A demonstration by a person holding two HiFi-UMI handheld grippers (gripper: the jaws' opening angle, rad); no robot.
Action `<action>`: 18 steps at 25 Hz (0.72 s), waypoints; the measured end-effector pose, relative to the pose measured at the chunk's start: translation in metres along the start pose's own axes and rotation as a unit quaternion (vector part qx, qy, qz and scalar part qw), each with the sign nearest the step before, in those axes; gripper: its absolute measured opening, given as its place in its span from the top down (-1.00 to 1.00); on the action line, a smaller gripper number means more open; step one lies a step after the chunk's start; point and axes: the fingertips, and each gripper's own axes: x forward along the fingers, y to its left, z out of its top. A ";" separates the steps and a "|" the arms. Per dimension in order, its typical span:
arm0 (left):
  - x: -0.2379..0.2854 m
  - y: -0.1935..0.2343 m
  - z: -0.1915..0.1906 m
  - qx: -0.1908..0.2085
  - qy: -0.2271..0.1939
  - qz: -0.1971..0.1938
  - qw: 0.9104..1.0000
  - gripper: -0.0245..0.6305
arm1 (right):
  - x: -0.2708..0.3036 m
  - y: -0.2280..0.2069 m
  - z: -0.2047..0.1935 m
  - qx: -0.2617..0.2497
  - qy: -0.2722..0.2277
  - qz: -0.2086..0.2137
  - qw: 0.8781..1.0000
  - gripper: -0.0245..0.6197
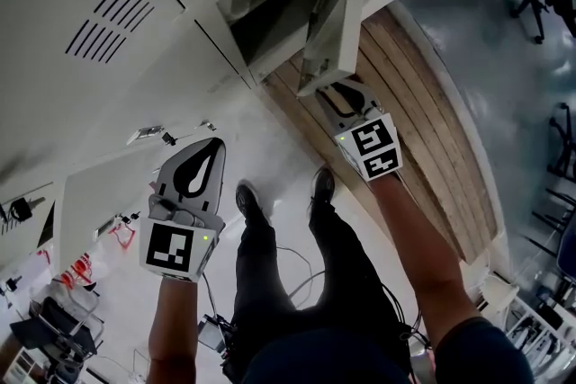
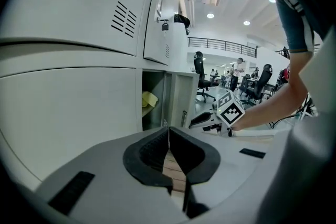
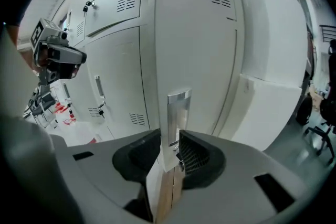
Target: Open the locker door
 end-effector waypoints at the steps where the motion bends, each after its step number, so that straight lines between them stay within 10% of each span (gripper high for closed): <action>1: 0.000 -0.002 0.000 0.001 0.001 -0.002 1.000 0.87 | -0.005 -0.004 -0.003 0.004 0.001 -0.007 1.000 0.54; 18: -0.013 -0.030 0.036 0.051 0.016 -0.022 0.998 0.87 | -0.068 -0.087 -0.053 0.121 0.053 -0.099 0.986 0.71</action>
